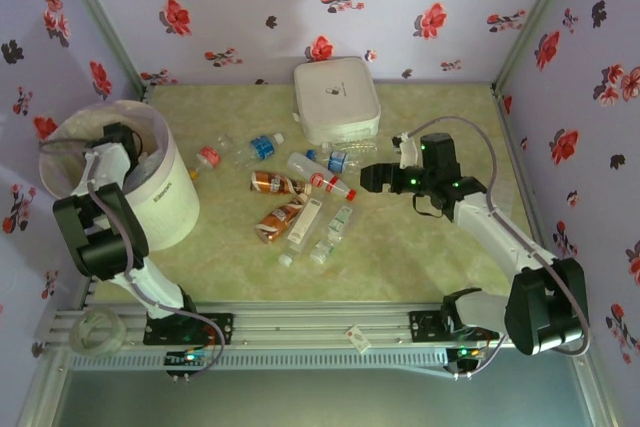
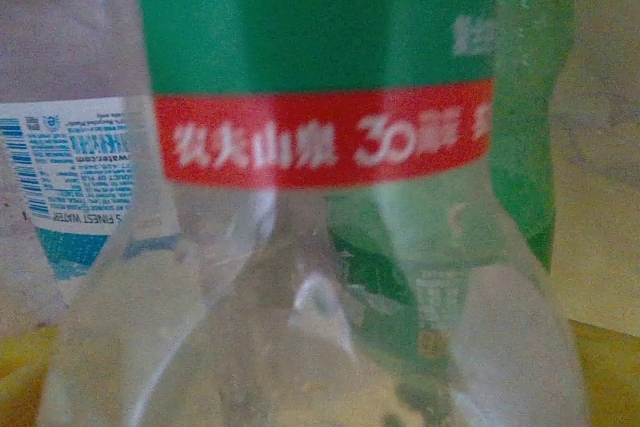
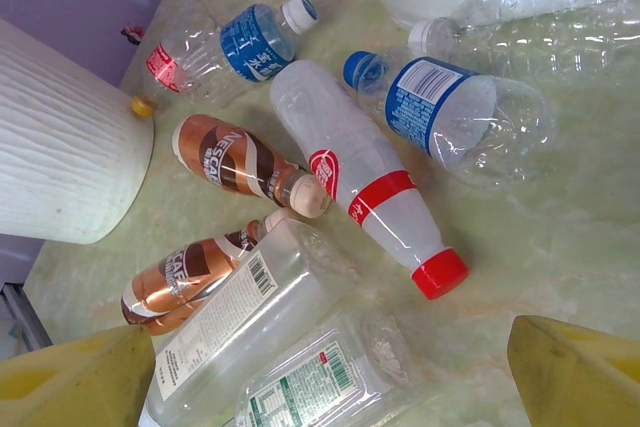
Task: Put the plastic bottles in the bin
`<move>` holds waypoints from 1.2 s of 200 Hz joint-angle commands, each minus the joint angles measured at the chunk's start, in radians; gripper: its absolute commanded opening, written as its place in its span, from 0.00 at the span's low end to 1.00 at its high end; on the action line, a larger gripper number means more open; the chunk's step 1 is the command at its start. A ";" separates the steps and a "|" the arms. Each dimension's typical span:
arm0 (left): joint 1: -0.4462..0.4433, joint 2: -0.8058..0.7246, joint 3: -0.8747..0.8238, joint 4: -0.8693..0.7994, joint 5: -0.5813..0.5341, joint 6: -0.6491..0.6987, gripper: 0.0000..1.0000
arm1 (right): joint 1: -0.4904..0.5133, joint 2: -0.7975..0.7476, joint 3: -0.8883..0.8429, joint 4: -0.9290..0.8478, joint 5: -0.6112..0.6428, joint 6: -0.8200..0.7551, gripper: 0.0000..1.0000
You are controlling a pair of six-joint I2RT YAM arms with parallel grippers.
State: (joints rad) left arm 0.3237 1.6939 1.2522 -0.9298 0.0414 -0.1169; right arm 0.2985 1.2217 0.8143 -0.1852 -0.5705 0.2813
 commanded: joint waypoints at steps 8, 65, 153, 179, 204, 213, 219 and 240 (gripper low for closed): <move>-0.027 -0.085 0.077 -0.059 -0.045 -0.001 1.00 | -0.013 -0.037 -0.015 0.018 0.014 0.021 0.92; -0.061 -0.294 0.168 -0.098 -0.174 -0.022 1.00 | -0.028 -0.013 0.010 -0.095 0.130 0.097 0.91; -0.100 -0.636 0.219 -0.050 -0.328 -0.062 1.00 | 0.313 0.064 -0.052 -0.148 0.392 0.520 0.85; -0.153 -0.659 0.300 -0.077 -0.331 -0.072 1.00 | 0.356 0.123 -0.060 -0.060 0.433 0.600 0.88; -0.277 -0.640 0.400 -0.118 -0.377 -0.076 1.00 | 0.374 0.167 -0.056 -0.045 0.483 0.661 0.89; -0.326 -0.635 0.423 -0.122 -0.401 -0.079 1.00 | 0.379 0.175 -0.061 -0.026 0.504 0.683 0.88; -0.358 -0.631 0.434 -0.123 -0.417 -0.081 1.00 | 0.382 0.183 -0.061 -0.020 0.514 0.699 0.88; -0.457 -0.608 0.452 -0.095 -0.488 -0.055 1.00 | 0.390 0.222 -0.046 -0.011 0.532 0.726 0.87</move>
State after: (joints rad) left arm -0.0544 1.0557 1.6745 -1.0180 -0.3374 -0.1787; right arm 0.6750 1.4078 0.7635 -0.2382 -0.1112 0.9230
